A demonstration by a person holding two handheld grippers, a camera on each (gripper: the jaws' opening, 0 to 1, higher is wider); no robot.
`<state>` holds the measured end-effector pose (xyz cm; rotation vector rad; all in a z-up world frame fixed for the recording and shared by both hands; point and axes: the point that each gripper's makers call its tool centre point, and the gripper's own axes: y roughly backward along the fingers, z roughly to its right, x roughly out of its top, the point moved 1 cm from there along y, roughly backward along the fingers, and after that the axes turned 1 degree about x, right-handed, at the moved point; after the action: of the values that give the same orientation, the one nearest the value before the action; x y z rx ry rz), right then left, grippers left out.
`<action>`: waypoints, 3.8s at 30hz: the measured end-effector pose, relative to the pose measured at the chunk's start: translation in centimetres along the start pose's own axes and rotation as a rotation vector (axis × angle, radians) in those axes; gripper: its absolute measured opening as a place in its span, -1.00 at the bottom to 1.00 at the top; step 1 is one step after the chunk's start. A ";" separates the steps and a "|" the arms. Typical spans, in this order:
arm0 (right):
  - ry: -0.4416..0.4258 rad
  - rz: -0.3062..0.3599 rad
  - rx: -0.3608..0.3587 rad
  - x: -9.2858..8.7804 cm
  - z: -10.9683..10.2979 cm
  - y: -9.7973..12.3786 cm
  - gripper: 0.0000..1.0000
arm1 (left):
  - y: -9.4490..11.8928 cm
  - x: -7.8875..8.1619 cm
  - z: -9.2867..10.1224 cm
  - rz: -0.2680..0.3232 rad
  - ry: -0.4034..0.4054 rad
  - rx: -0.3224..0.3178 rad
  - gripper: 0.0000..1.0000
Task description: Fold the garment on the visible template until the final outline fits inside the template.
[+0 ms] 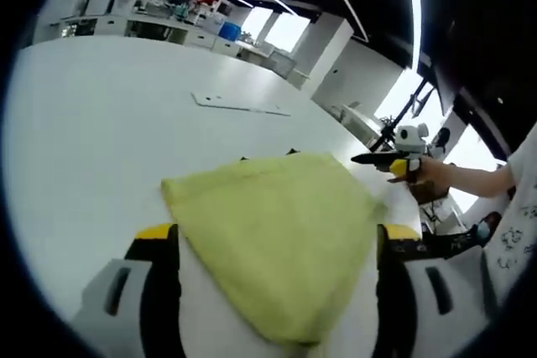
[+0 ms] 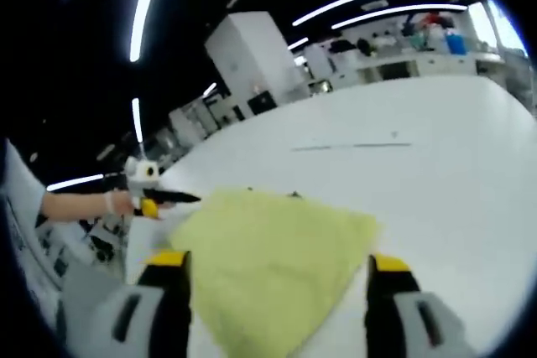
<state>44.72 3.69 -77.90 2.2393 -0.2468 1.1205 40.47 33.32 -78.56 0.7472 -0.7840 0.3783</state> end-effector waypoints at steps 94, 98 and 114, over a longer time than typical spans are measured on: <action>0.000 -0.130 -0.108 -10.2 -2.2 4.4 -1.00 | 4.4 -9.6 2.4 0.054 0.254 0.045 -0.99; -0.011 -0.129 -0.108 -10.1 -2.2 4.3 -1.00 | 4.2 -9.5 2.2 0.054 0.257 0.044 -1.00; 0.001 -0.122 -0.121 -9.6 -1.4 5.1 -1.00 | 6.5 -9.4 0.8 0.035 0.273 0.078 -1.00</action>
<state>35.70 -0.53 -82.43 2.1173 -0.1696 1.0154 30.20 36.86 -82.21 0.7370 -0.5280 0.5328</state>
